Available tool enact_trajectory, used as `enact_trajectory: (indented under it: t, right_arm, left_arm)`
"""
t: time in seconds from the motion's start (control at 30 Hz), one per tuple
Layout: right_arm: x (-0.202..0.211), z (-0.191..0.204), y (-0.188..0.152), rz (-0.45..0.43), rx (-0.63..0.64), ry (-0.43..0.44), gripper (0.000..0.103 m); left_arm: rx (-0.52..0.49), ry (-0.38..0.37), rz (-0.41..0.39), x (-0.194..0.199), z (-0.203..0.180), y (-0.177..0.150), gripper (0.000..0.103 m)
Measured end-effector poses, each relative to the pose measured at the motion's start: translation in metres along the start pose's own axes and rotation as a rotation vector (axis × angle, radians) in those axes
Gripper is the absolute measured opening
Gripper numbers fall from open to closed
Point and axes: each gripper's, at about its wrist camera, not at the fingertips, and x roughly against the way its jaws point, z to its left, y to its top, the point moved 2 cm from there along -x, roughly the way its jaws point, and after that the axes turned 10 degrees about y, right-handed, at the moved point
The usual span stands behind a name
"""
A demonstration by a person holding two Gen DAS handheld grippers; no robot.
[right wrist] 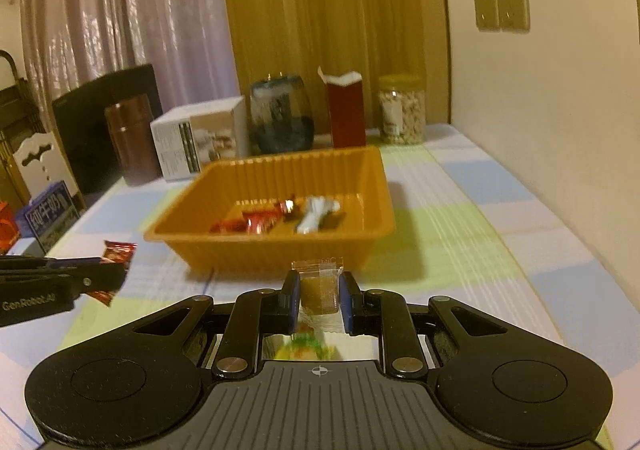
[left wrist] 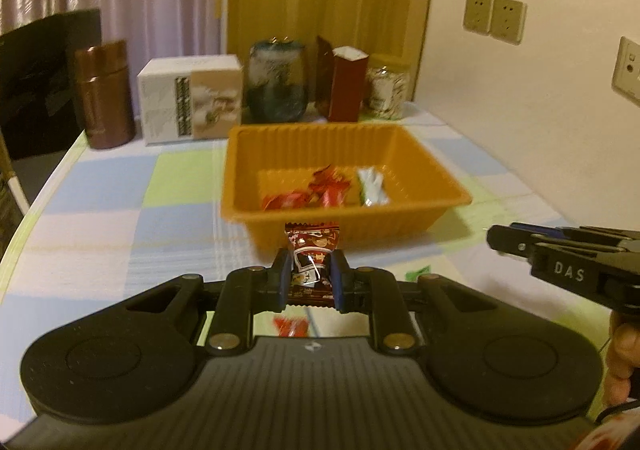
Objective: Organize snacks
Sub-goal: 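Carry both held candies over the orange tray, then open both grippers to drop the candies into the tray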
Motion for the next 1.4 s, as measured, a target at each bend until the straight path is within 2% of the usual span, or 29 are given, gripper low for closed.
enact_trajectory:
  t: [0.27,0.47,0.83,1.23,1.3,1.37,1.4]
  right_arm:
    - [-0.008,-0.005,0.025,-0.041,-0.004,0.009,0.021]
    - [-0.025,-0.014,0.047,-0.067,0.002,0.002,0.021]
    - [-0.069,-0.032,0.077,-0.080,-0.044,0.007,0.021]
    - [-0.111,-0.048,0.077,-0.030,-0.086,0.002,0.021]
    - [-0.115,-0.048,0.076,-0.026,-0.085,0.001,0.021]
    - [-0.116,-0.048,0.076,-0.023,-0.090,0.002,0.021]
    - [-0.117,-0.048,0.076,-0.022,-0.092,0.003,0.021]
  left_arm:
    - [-0.019,-0.014,-0.045,-0.018,-0.006,0.036,0.018]
    - [0.008,-0.014,-0.041,-0.044,0.003,0.052,0.018]
    - [0.016,-0.012,-0.017,-0.089,0.008,0.063,0.018]
    - [0.037,-0.002,0.025,-0.131,0.014,0.066,0.019]
    - [0.037,0.000,0.028,-0.135,0.014,0.067,0.021]
    - [0.039,0.004,0.021,-0.136,0.017,0.066,0.032]
    - [0.043,0.010,0.019,-0.135,0.018,0.066,0.033]
